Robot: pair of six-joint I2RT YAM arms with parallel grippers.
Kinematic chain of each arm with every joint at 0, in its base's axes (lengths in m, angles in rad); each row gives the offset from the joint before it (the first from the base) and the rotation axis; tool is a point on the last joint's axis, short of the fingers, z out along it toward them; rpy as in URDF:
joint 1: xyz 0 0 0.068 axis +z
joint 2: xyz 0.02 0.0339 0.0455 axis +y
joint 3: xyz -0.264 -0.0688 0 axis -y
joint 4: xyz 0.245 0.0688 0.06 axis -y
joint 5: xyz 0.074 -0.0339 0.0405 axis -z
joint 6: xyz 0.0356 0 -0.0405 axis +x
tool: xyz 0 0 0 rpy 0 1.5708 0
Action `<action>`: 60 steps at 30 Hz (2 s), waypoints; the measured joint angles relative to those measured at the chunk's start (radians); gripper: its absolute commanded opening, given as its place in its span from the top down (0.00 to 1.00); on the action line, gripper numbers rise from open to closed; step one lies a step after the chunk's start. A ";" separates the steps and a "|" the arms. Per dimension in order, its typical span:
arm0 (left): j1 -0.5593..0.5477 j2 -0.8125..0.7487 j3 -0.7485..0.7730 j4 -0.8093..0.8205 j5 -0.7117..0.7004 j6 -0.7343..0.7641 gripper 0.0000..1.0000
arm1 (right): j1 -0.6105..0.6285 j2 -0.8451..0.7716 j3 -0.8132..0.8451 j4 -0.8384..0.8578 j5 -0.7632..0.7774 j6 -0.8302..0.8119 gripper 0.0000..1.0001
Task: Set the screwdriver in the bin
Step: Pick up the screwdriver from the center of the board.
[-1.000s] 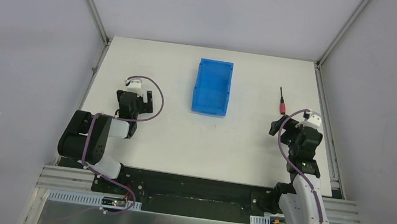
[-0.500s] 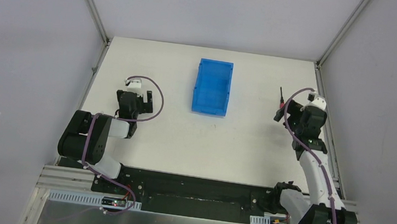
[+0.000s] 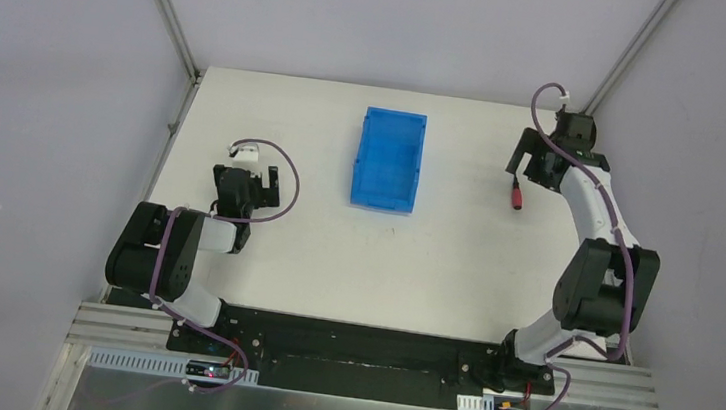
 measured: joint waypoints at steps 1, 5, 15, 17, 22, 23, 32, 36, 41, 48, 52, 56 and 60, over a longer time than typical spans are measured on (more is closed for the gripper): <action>0.000 0.000 0.000 0.000 0.000 0.000 0.01 | 0.000 0.027 0.029 -0.019 0.002 -0.004 0.02; 0.000 0.000 0.000 0.000 0.000 0.000 0.01 | 0.000 0.108 0.134 -0.084 0.016 -0.029 0.02; 0.000 0.000 0.000 0.000 0.000 0.000 0.01 | 0.000 0.254 0.321 -0.169 0.036 -0.089 0.02; 0.000 0.000 0.000 0.000 0.000 0.000 0.01 | 0.000 0.286 0.343 -0.179 0.040 -0.099 0.02; 0.000 0.000 0.000 0.000 0.000 0.000 0.01 | -0.001 0.344 0.355 -0.200 0.040 -0.119 0.02; 0.000 0.000 0.000 0.000 0.000 0.000 0.01 | -0.002 0.353 0.355 -0.204 0.039 -0.122 0.02; 0.000 0.000 0.000 0.000 0.000 0.000 0.01 | -0.008 0.426 0.356 -0.209 0.026 -0.158 0.02; 0.000 0.000 0.000 0.000 0.000 0.000 0.01 | -0.008 0.449 0.354 -0.200 0.019 -0.170 0.02; 0.000 0.000 0.000 0.000 0.000 0.000 0.01 | -0.009 0.472 0.354 -0.182 0.008 -0.178 0.02; 0.000 0.000 0.000 0.000 0.000 0.000 0.01 | -0.018 0.534 0.354 -0.173 -0.011 -0.178 0.10; 0.000 0.000 0.000 0.000 0.000 0.000 0.01 | -0.025 0.549 0.352 -0.173 -0.019 -0.181 0.22; 0.000 0.000 0.000 0.000 0.000 0.000 0.01 | -0.028 0.552 0.350 -0.172 -0.023 -0.183 0.38; 0.000 0.000 0.000 0.000 0.000 0.000 0.01 | -0.030 0.552 0.348 -0.167 -0.022 -0.187 0.57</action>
